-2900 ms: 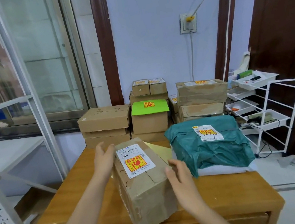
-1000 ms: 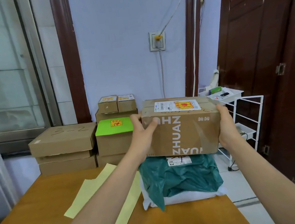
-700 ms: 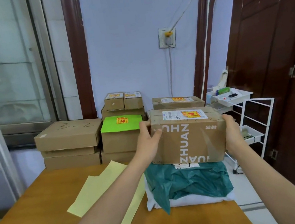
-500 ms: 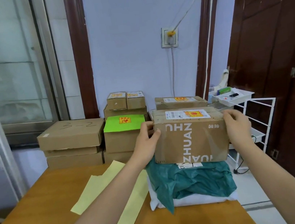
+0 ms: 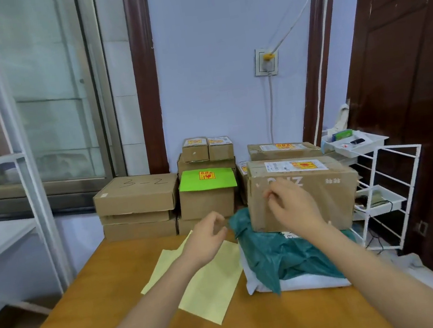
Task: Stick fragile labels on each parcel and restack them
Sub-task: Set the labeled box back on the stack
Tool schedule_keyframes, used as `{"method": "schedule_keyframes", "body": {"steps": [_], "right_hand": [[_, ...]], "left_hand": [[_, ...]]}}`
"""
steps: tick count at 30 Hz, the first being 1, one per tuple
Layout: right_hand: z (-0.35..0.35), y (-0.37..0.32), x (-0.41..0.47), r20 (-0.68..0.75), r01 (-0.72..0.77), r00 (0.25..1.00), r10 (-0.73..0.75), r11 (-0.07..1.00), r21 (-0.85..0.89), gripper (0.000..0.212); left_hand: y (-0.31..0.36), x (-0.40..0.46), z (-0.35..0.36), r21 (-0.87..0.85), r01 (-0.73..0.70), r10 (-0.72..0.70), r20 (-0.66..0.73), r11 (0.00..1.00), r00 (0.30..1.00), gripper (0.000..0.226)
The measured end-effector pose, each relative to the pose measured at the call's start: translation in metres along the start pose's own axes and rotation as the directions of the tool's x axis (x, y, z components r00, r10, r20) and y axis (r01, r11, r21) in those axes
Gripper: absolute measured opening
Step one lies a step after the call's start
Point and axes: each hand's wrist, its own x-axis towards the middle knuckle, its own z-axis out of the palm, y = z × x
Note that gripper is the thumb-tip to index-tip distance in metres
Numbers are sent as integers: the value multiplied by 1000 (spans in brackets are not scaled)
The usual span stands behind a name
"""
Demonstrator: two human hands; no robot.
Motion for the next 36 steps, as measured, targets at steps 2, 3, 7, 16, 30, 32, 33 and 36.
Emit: {"method": "schedule_keyframes", "body": {"steps": [2, 3, 7, 16, 30, 32, 33, 36], "right_hand": [[18, -19, -4, 81, 52, 995, -56, 998, 40, 15], [28, -29, -6, 126, 60, 990, -67, 997, 56, 16], [84, -59, -28, 412, 14, 910, -35, 999, 52, 29], [166, -71, -85, 808, -43, 571, 144, 988, -146, 88], [183, -66, -82, 557, -201, 816, 157, 979, 17, 35], [183, -63, -77, 406, -224, 899, 165, 969, 102, 31], [182, -63, -75, 323, -202, 935, 145, 967, 152, 29], [178, -69, -69, 209, -40, 978, -16, 964, 262, 32]], "left_hand": [[-28, -16, 2, 126, 50, -55, 38, 991, 998, 31], [-41, -25, 5, 184, 70, -84, 66, 980, 994, 36], [-90, -57, 15, 359, 190, -217, 35, 914, 976, 52], [-138, -83, 5, 465, 337, -369, -24, 819, 929, 69], [-141, -91, 0, -64, 412, -388, -491, 909, 780, 62], [-140, -93, -6, -361, 383, -526, -557, 850, 643, 62], [-141, -93, -8, -473, 354, -583, -536, 806, 611, 60], [-144, -91, -22, -809, 239, -727, -300, 537, 618, 59]]}}
